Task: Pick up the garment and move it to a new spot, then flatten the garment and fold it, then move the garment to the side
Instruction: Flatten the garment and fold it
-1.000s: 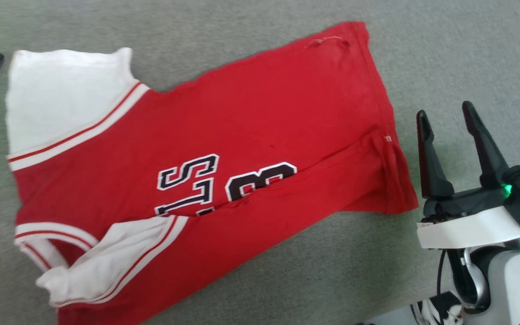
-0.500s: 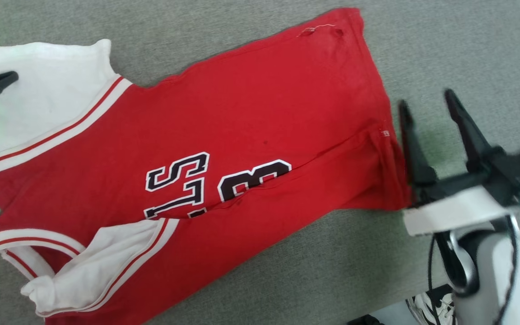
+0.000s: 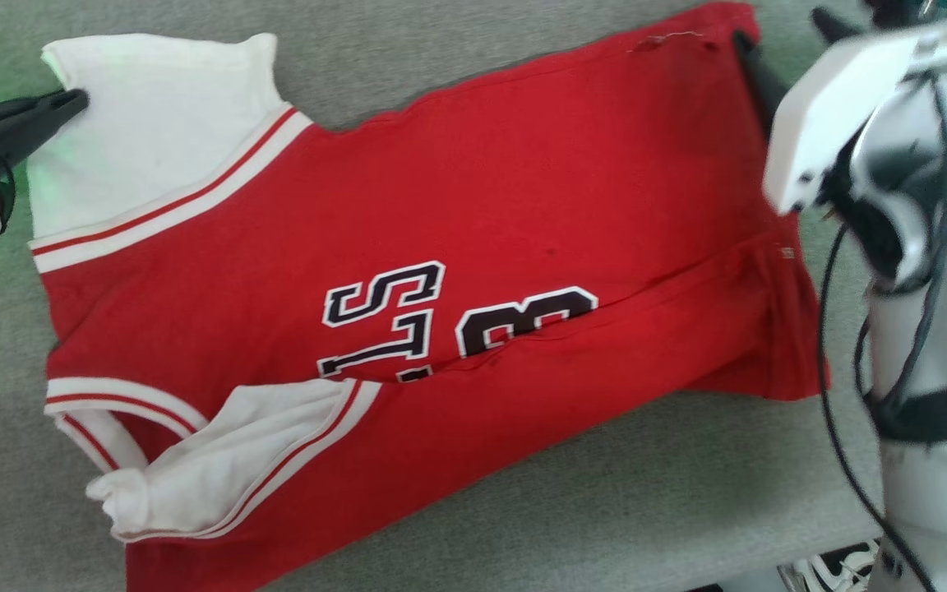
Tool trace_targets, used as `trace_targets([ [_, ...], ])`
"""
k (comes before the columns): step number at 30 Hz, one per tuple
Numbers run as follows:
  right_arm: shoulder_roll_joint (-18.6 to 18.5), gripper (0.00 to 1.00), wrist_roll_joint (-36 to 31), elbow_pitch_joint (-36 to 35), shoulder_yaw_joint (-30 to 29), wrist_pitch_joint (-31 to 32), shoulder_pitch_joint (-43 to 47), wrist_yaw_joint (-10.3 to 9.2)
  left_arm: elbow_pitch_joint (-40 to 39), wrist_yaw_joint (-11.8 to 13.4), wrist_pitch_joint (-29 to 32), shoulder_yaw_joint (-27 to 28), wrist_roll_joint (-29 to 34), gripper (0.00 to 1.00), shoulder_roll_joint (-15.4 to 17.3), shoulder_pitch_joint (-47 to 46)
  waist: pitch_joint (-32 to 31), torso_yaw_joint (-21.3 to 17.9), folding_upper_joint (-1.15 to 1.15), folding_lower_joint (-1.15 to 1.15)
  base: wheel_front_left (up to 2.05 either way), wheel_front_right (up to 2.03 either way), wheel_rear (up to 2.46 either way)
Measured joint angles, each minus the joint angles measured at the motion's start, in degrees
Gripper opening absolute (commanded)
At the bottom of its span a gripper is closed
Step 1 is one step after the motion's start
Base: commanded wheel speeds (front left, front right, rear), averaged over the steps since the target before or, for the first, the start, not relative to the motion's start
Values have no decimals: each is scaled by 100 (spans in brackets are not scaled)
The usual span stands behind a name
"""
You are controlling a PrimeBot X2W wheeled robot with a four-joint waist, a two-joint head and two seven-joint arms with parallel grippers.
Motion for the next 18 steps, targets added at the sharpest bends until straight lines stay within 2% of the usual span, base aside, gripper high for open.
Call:
trace_targets([
  [4, -43, 100, -3, 420, -189, 928, -361, 0, -80, 0, -152, -135, -1, 0, -58, -114, 75, 165, 0, 0, 0, 0, 0],
  [7, -97, 100, -26, 601, -252, 1241, -543, 1, -166, 0, -253, -232, -29, 0, -91, -203, 140, 264, 0, 0, 0, 0, 0],
  [10, -68, 100, -49, 678, -381, 1299, -604, 1, -203, -2, -356, -327, -52, 0, -100, -289, 198, 333, 0, 0, 0, 0, 0],
  [11, -68, 52, -48, 694, -376, 1330, -617, 1, -209, -4, -404, -354, -70, 0, -109, -298, 208, 351, 0, 0, 0, 0, 0],
  [12, -67, 38, -47, 704, -389, 1326, -626, 1, -218, -4, -448, -379, -91, 0, -123, -314, 213, 366, 0, 0, 0, 0, 0],
  [13, -51, 0, -43, 720, -435, 1282, -638, 1, -227, -4, -508, -407, -101, 0, -135, -330, 213, 381, 0, 0, 0, 0, 0],
  [18, -94, 0, 45, 775, -494, 939, -533, 1, -300, -4, -886, -465, -341, 0, -294, -332, 79, 462, 0, 0, 0, 0, 0],
])
